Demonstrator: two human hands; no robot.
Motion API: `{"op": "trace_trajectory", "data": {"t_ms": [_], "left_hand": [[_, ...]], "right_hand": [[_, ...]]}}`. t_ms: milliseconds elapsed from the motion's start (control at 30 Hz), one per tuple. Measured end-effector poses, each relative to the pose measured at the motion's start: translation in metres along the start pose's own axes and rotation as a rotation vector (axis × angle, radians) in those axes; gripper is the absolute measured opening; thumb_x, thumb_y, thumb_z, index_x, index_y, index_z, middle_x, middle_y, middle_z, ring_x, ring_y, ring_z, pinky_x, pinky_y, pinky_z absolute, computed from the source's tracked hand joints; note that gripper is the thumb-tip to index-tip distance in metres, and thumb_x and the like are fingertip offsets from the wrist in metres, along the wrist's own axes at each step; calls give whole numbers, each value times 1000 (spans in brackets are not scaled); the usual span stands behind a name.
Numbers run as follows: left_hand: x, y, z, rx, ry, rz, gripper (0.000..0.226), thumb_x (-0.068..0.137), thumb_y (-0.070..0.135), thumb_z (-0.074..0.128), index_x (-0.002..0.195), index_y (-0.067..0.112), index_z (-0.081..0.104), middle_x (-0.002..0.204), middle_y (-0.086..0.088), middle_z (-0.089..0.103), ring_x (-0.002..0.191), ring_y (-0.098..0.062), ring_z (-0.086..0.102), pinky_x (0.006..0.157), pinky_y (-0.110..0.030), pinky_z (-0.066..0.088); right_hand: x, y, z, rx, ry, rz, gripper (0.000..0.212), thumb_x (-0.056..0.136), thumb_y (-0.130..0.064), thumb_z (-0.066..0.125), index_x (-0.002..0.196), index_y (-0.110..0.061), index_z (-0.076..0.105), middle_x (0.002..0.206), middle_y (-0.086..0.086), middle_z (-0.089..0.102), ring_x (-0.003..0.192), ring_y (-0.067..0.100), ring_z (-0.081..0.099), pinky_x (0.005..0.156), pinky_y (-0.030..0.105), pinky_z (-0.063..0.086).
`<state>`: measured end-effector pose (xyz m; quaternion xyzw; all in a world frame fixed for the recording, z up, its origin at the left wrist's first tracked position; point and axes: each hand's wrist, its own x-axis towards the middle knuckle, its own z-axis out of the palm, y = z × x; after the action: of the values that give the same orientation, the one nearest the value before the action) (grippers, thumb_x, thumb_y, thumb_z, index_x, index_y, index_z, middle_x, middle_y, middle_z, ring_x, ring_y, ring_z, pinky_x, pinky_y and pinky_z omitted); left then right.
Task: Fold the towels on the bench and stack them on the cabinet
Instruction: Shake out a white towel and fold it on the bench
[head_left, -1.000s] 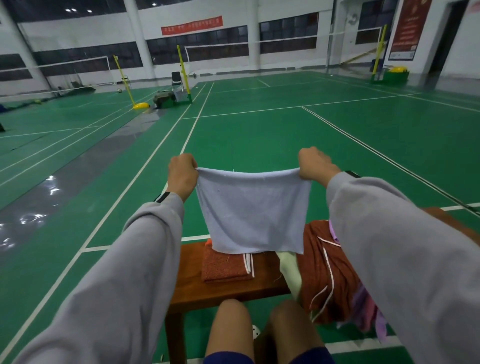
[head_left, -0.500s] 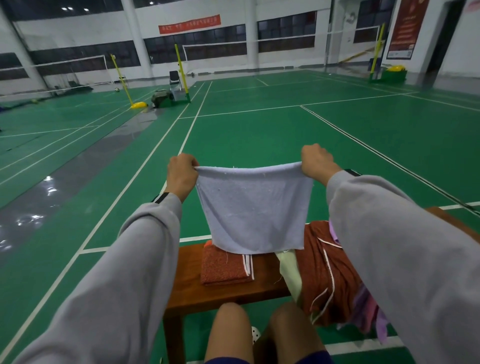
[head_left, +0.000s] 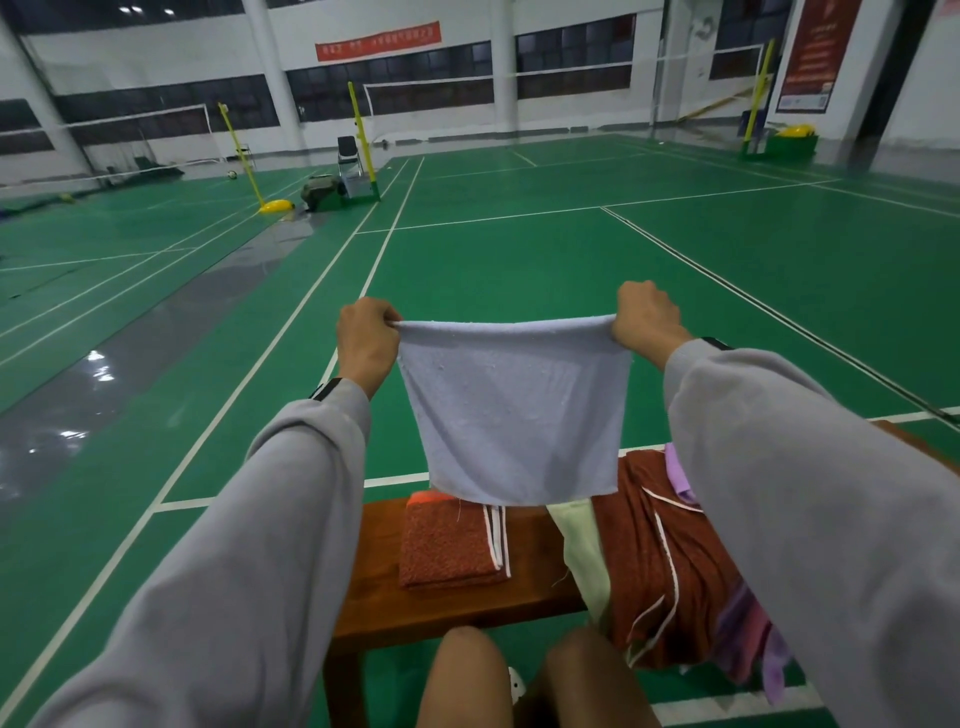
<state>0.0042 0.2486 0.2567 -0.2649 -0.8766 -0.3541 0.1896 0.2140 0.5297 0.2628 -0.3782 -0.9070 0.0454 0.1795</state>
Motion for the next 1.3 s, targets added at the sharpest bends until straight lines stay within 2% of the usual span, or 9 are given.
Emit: {"op": "trace_trajectory", "data": {"t_ms": [233, 367, 600, 700, 867, 967, 1067, 1167, 1300], "left_hand": [[13, 7, 1, -35, 5, 9, 44, 74, -13, 49, 95, 9, 81, 89, -12, 77, 84, -31, 69, 81, -41, 58], [-7, 6, 5, -60, -28, 25, 39, 81, -12, 51, 96, 7, 80, 94, -11, 77, 86, -27, 68, 85, -32, 54], [-66, -8, 4, -18, -449, 56, 20, 90, -4, 67, 102, 6, 80, 90, -5, 76, 80, -16, 66, 83, -27, 53], [-91, -14, 1, 58, -752, 38, 24, 84, -8, 67, 91, 10, 81, 72, 2, 73, 66, -13, 65, 68, -23, 57], [-134, -36, 5, 129, -1061, -74, 19, 88, -5, 70, 104, 2, 77, 72, -1, 75, 68, -14, 72, 79, -36, 63], [-157, -43, 6, 98, -1216, -215, 19, 92, 1, 72, 110, 3, 73, 79, -2, 78, 77, -17, 75, 77, -33, 62], [-172, -51, 12, 116, -1301, -276, 14, 93, 4, 72, 105, 11, 74, 81, 0, 78, 88, -22, 75, 86, -39, 61], [-177, -54, 20, 114, -1322, -281, 10, 95, 7, 70, 100, 16, 72, 86, 0, 79, 89, -20, 76, 87, -39, 61], [-168, -49, 40, 103, -1145, -167, 10, 98, 11, 64, 98, 18, 71, 91, -1, 74, 82, -15, 71, 70, -29, 58]], "right_hand": [[5, 4, -17, -22, 139, -3, 19, 93, 8, 44, 103, 0, 58, 111, 26, 63, 97, 43, 62, 73, 40, 42], [-10, 18, -15, -60, 130, -13, 17, 94, 5, 46, 106, -1, 58, 107, 24, 62, 95, 41, 62, 72, 39, 42], [-52, 71, -1, 76, -360, -88, 15, 81, -4, 79, 79, -9, 65, 63, 9, 72, 62, 28, 74, 60, 42, 64], [-80, 85, 7, 83, -642, -62, 13, 80, -2, 81, 83, -8, 69, 70, 11, 75, 66, 26, 76, 59, 38, 62], [-130, 100, 25, 110, -936, -6, 11, 87, -8, 79, 98, -8, 76, 97, 18, 76, 86, 32, 77, 63, 33, 60], [-156, 102, 31, 36, -1020, -32, 21, 93, -16, 75, 113, -13, 73, 91, -1, 69, 74, 12, 67, 61, 20, 56], [-168, 111, 45, -55, -1128, 11, 24, 93, -27, 75, 115, -19, 69, 92, -7, 63, 80, 7, 60, 68, 19, 55], [-166, 124, 61, -38, -1194, 98, 35, 79, -35, 87, 107, -21, 70, 94, -4, 70, 97, 19, 68, 89, 35, 57], [-156, 125, 68, 15, -979, 20, 26, 94, -25, 75, 118, -16, 71, 83, -9, 62, 72, 7, 58, 63, 17, 52]]}}
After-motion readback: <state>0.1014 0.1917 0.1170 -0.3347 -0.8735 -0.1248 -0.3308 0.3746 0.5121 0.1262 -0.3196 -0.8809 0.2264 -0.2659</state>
